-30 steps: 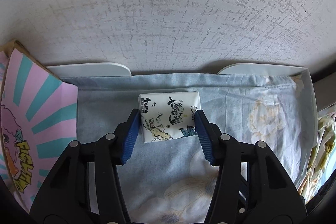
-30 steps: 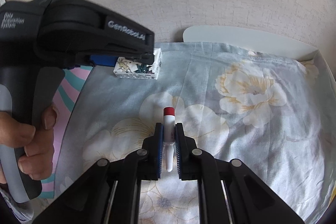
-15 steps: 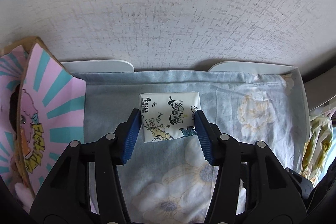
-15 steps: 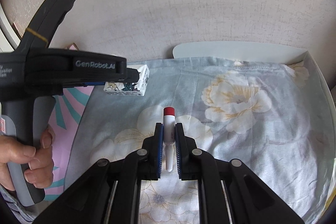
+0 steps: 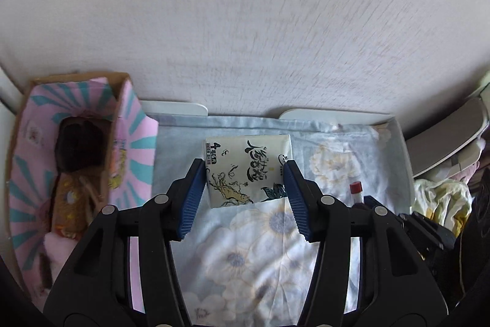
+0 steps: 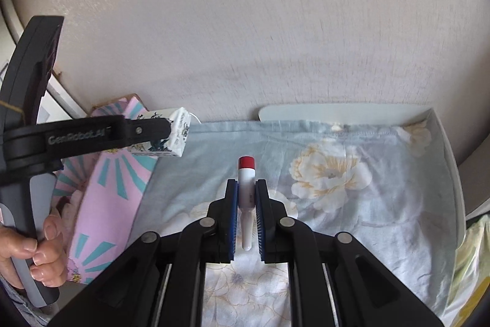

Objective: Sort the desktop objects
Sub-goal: 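Carry tea box and lipstick into the cardboard box and release both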

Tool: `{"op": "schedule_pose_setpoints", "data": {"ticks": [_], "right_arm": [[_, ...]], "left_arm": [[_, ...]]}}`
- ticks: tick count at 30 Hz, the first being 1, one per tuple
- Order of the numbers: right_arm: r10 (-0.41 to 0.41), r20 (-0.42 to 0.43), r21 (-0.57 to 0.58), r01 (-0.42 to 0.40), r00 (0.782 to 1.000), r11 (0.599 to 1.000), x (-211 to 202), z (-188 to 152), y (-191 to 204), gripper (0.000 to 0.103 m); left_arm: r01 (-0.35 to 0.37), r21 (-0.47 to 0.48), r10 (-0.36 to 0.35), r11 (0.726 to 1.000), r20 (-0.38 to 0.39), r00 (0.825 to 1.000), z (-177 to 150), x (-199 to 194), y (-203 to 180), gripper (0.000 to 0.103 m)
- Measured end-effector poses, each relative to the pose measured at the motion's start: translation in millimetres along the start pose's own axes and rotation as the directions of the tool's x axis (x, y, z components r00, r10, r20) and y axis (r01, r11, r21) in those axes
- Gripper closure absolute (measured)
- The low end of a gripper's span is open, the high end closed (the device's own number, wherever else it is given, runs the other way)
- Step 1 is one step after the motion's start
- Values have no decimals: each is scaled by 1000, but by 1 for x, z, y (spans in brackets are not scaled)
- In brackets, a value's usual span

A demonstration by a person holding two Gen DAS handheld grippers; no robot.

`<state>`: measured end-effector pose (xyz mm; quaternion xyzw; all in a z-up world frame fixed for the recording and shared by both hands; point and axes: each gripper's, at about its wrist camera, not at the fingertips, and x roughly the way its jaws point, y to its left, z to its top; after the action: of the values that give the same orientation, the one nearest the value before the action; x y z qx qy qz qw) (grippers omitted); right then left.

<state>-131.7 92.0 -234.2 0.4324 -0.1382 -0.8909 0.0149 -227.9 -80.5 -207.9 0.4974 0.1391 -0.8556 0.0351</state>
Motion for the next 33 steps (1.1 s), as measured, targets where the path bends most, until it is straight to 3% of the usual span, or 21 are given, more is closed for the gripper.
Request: {"op": "schedule_pose_setpoints", "data": {"ticks": [5,14,18,24,33], "right_arm": [[47,30,-77,-44,998,996,-23,24,27,93],[185,0,-270,-178,983,946,-27,60,118,93],[245,-68,-331,-253,967,909,-4,67,163,93],[303,-211,-359,-362,930,861,52,55,216,93],[241,-295,-382,-345,925,857,105,44,239,93]], "left_arm": [[-59,8,58,998,52,997,-5,-49,14,54],[-151,-81,159,985,104,982,-19,-122,90,54],[-211,-127,222,969,82,972,-37,-127,130,54],[-230,-194,238,954,19,971,-74,-110,176,54],[-215,-253,219,943,-11,976,-96,-98,196,54]]}}
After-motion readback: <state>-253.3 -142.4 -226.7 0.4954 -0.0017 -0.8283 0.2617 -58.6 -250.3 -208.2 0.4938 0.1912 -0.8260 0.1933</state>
